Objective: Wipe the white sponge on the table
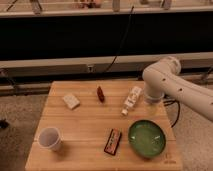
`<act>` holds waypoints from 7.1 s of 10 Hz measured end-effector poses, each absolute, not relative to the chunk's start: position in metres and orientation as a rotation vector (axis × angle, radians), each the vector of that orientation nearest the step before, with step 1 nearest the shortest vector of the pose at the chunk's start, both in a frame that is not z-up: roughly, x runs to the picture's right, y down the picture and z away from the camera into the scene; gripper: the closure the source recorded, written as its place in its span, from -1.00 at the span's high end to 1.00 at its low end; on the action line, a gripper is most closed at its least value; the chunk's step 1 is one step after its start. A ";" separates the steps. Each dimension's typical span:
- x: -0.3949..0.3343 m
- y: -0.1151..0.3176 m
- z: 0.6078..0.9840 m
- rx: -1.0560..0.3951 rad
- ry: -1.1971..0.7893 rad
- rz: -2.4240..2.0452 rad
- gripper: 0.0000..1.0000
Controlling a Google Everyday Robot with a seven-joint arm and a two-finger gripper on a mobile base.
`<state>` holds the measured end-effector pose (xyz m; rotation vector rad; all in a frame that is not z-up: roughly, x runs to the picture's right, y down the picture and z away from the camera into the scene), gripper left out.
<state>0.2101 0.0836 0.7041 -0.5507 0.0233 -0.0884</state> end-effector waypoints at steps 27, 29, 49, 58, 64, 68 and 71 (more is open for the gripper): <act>-0.033 0.048 0.772 -0.502 -0.165 -0.531 0.60; -0.043 0.045 0.778 -0.505 -0.179 -0.563 0.60; -0.172 0.054 0.869 -0.545 -0.336 -0.736 0.60; -0.193 0.062 0.895 -0.565 -0.346 -0.782 0.60; -0.197 0.070 0.905 -0.582 -0.365 -0.792 0.60; -0.196 0.075 0.912 -0.589 -0.374 -0.784 0.60; -0.199 0.079 0.916 -0.591 -0.379 -0.794 0.60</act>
